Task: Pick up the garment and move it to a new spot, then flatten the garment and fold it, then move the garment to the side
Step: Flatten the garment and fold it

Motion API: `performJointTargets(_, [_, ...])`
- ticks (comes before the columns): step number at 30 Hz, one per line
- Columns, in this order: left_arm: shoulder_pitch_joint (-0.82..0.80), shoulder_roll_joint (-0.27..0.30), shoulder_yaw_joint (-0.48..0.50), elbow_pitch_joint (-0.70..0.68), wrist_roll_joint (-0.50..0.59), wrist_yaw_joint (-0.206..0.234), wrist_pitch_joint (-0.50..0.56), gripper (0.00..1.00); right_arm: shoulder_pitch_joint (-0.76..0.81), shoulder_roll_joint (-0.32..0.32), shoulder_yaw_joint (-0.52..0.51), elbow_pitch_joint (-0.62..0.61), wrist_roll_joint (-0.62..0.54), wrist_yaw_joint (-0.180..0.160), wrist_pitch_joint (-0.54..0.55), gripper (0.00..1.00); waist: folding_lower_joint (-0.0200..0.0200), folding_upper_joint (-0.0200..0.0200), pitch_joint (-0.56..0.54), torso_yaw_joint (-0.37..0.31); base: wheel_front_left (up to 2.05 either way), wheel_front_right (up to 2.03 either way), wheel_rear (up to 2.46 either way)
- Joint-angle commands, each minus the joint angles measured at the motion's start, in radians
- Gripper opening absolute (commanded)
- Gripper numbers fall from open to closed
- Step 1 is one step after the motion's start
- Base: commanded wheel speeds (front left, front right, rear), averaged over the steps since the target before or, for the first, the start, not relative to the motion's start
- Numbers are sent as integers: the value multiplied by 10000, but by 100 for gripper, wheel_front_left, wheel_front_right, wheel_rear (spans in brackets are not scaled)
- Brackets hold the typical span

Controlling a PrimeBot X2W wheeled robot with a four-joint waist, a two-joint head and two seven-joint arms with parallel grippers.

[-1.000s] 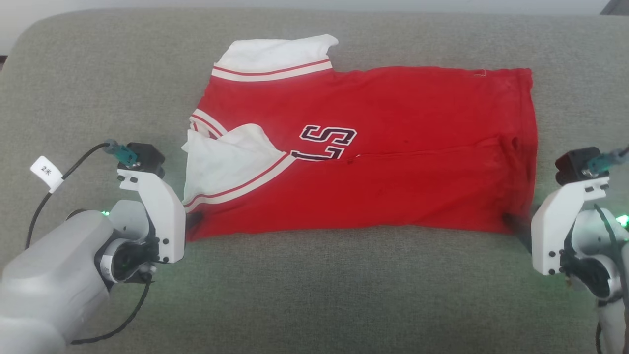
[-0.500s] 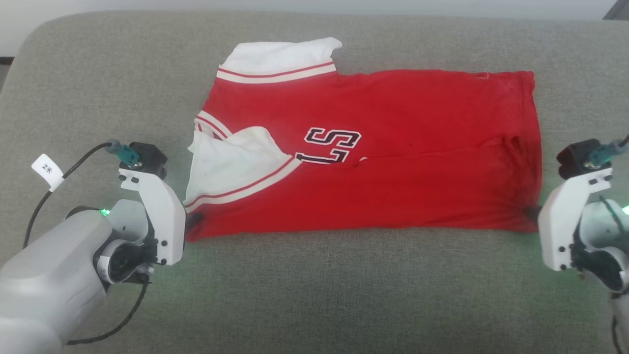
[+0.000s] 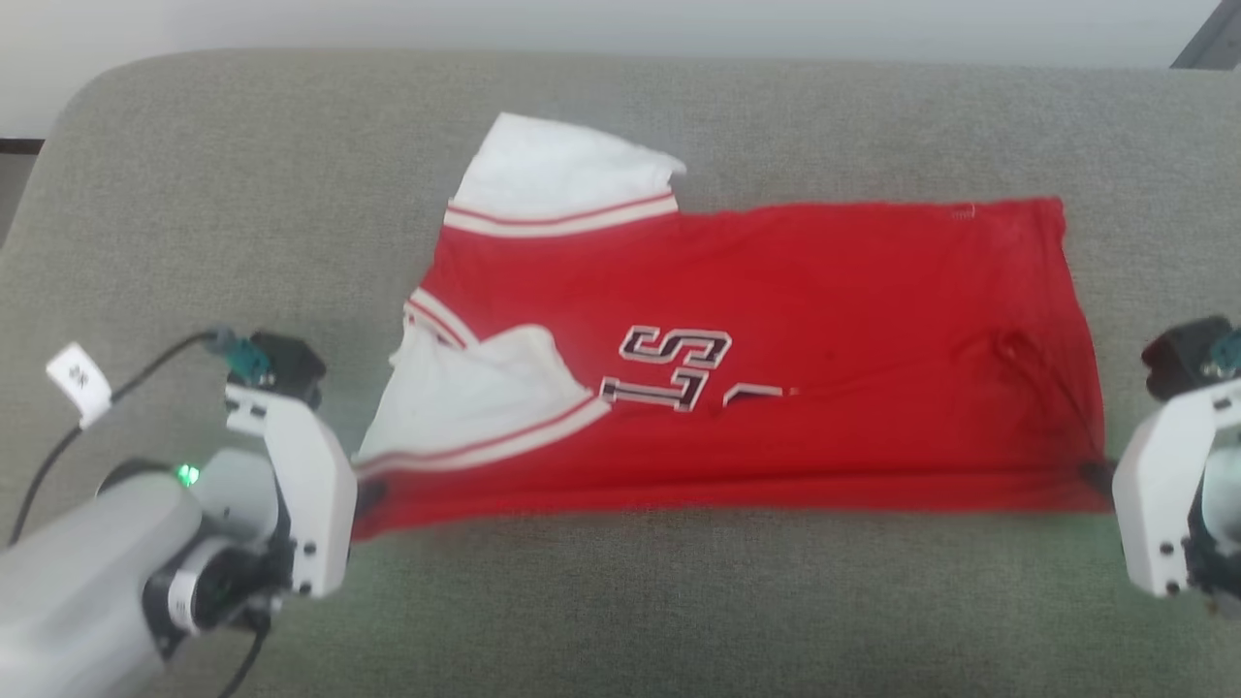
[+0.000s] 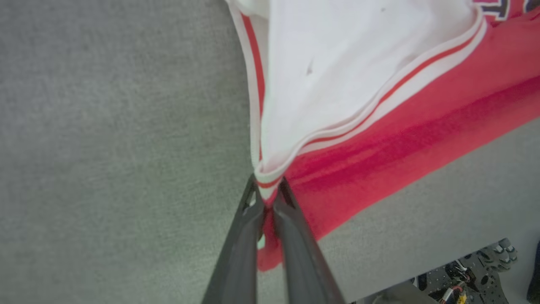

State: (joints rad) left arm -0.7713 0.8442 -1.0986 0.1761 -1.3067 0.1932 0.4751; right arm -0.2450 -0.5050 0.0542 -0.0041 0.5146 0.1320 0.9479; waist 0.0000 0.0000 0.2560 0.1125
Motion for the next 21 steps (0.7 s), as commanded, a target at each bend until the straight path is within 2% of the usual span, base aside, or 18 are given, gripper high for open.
performJointTargets(1, [277,277,-37,-268,-50,275,84,0,304,-120,-106,-208,41,-24,168,0,0,0,-7,-1,0,0,0])
performJointTargets(7, [1056,735,-147,-1574,-379,1064,137,0,1325,-21,-286,-960,302,-23,689,0,0,0,27,13,0,0,0])
performJointTargets(11, [1350,780,-245,-1827,-321,1289,39,0,1689,256,-334,-1070,217,-21,638,0,0,0,82,-14,0,0,0])
performJointTargets(14, [1438,556,-221,-1665,-412,1238,-86,17,1655,508,-227,-904,172,-21,420,0,0,0,99,-52,0,0,0])
performJointTargets(15, [1400,507,-249,-1590,-313,1182,-127,33,1577,545,-158,-843,92,-20,300,19,0,0,97,-65,0,0,0])
performJointTargets(16, [1362,420,-214,-1512,-311,1121,-205,45,1508,595,-77,-751,82,-20,213,33,0,0,91,-80,0,0,0])
performJointTargets(17, [1337,356,-188,-1440,-343,1068,-241,65,1450,648,-23,-667,76,-18,135,52,0,0,77,-96,0,0,0])
performJointTargets(18, [1283,340,-191,-1376,-300,1030,-257,74,1374,675,10,-630,48,-18,35,100,0,0,55,-115,0,0,0])
performJointTargets(20, [1141,351,-148,-1315,-214,986,-281,100,1260,715,59,-542,88,-18,-75,100,0,0,-22,-170,0,0,0])
performJointTargets(21, [1082,386,-119,-1334,-198,994,-283,100,1208,670,60,-521,94,-18,-126,100,0,0,-47,-194,0,0,0])
